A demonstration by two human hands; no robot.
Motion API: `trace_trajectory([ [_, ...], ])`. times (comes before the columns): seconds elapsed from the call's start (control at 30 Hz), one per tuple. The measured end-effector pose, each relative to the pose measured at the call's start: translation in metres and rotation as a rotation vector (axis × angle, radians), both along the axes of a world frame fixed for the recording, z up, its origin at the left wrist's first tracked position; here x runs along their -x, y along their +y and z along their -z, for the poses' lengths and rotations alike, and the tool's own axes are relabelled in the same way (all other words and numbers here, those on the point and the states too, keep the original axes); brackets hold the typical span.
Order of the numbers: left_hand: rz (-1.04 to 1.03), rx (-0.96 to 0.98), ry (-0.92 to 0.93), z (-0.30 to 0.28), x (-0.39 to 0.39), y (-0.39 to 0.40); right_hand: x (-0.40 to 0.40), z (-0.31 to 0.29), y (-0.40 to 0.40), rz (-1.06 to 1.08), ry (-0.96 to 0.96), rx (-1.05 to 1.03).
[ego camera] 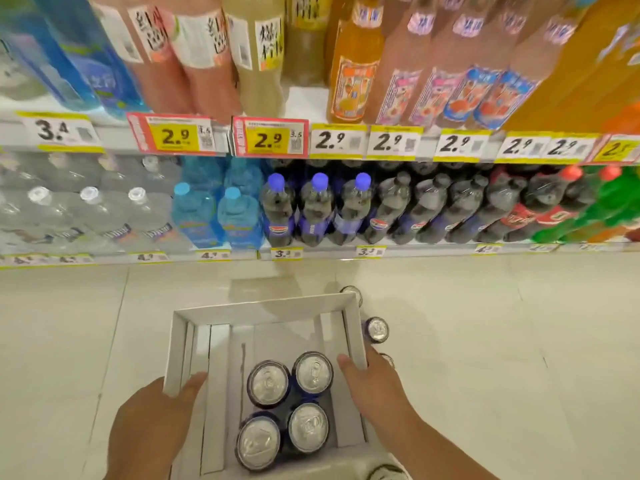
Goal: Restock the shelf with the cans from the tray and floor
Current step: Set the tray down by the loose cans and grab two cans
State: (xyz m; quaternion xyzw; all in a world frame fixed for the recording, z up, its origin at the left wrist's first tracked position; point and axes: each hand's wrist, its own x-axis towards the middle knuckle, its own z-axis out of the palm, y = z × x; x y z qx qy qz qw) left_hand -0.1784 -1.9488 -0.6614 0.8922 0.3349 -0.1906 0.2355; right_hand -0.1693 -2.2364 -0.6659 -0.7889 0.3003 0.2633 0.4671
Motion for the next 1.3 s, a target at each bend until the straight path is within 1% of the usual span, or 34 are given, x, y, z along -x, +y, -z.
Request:
trace_trajectory([
  [0.17,-0.039,0.002,-0.033,0.083,-0.011,0.003,-0.012,0.082,0.007,0.000,-0.010,0.005],
  [0.27,-0.048,0.038,-0.052,0.124,-0.017,0.005,-0.023,0.122,0.012,-0.001,-0.056,0.032],
  [0.37,-0.053,0.026,-0.108,0.150,-0.025,0.007,-0.042,0.156,0.017,-0.019,-0.097,0.094],
  [0.43,-0.001,-0.010,-0.131,0.159,-0.038,0.010,-0.047,0.171,0.018,-0.002,-0.078,0.126],
  [0.57,0.105,-0.066,-0.032,0.168,-0.060,0.021,-0.044,0.180,0.028,-0.020,-0.016,0.110],
  [0.77,0.128,-0.093,0.008,0.187,-0.077,0.042,-0.050,0.195,0.054,0.034,-0.066,0.021],
  [0.97,0.093,-0.067,-0.060,0.218,-0.081,0.053,-0.061,0.217,0.062,-0.008,-0.081,0.061],
  [1.1,0.041,-0.034,-0.050,0.236,-0.076,0.056,-0.063,0.229,0.061,-0.034,-0.097,0.087],
  [1.17,0.026,-0.011,-0.048,0.236,-0.073,0.055,-0.065,0.229,0.059,-0.038,-0.077,0.092],
  [1.23,-0.017,0.069,-0.095,0.231,-0.065,0.053,-0.063,0.223,0.058,-0.027,-0.043,0.078],
  [1.27,-0.056,0.108,-0.125,0.227,-0.058,0.051,-0.058,0.218,0.057,-0.017,-0.061,0.076],
  [1.3,-0.083,0.109,-0.166,0.221,-0.049,0.048,-0.050,0.211,0.055,-0.013,-0.120,0.097],
])
